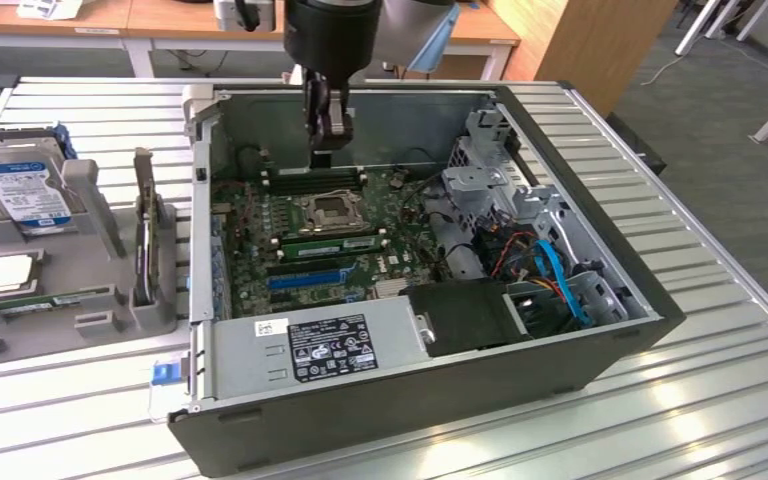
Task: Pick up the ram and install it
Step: 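Press down the ram until it locks into place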
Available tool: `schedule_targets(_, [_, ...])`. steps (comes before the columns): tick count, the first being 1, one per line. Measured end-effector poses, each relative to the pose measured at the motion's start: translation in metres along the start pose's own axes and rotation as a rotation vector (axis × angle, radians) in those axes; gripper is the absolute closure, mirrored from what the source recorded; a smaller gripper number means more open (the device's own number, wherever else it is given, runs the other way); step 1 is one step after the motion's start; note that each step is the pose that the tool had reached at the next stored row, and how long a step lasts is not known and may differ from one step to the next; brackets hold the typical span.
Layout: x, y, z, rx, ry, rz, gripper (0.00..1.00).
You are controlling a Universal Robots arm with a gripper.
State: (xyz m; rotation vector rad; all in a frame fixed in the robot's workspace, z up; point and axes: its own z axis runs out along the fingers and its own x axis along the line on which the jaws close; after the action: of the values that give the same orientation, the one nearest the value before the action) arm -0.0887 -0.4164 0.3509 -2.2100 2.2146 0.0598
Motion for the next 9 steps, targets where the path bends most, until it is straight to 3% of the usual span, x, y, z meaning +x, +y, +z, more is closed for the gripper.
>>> schedule_targets(9, [0.001, -0.0182, -0.0004, -0.0085, 0.0, 0.0, 0.9])
